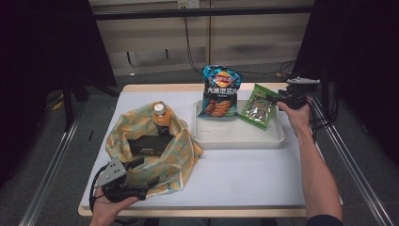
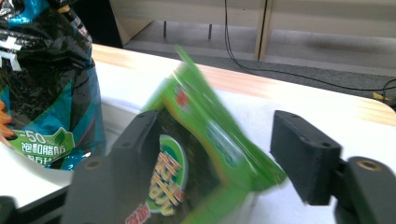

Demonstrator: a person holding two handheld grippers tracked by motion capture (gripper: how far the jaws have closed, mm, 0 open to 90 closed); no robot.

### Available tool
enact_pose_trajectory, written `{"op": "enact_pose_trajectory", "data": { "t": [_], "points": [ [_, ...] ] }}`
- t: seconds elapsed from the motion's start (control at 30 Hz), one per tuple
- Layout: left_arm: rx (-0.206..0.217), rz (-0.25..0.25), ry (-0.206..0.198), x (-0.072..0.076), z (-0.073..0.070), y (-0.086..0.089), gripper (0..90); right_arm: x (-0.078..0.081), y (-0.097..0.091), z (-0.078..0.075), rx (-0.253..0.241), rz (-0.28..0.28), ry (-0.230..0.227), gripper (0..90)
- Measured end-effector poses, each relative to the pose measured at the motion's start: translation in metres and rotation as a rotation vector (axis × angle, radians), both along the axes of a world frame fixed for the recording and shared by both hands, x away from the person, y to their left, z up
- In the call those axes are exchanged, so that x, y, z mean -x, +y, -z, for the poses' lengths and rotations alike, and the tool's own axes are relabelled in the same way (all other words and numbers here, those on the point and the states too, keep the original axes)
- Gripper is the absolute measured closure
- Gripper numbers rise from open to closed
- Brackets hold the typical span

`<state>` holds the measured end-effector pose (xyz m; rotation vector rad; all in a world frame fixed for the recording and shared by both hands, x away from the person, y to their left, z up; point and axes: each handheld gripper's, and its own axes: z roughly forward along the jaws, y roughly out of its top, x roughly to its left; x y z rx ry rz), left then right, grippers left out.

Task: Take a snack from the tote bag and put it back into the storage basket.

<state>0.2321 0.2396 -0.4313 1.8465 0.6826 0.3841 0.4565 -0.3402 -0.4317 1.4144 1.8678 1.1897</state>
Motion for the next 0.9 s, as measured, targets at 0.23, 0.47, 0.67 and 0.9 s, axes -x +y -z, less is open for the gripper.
{"op": "enact_pose_trajectory", "data": {
  "t": [0.23,0.47,0.67,0.9],
  "points": [
    [0.001,-0.001,-0.004,0.0,-0.001,0.0,14.7,0.01,-0.005,-0.011,-0.005,0.014,-0.027,30.7],
    [0.007,0.003,-0.014,-0.001,-0.002,0.002,14.7,0.028,0.009,-0.004,-0.051,-0.104,0.01,67.1],
    [0.014,0.004,-0.018,0.0,-0.003,0.002,14.7,0.038,0.025,0.003,-0.045,-0.21,0.056,90.0],
    [0.01,0.005,-0.019,0.001,-0.003,0.002,14.7,0.042,0.038,0.018,-0.017,-0.277,0.134,90.0]
  ]
}}
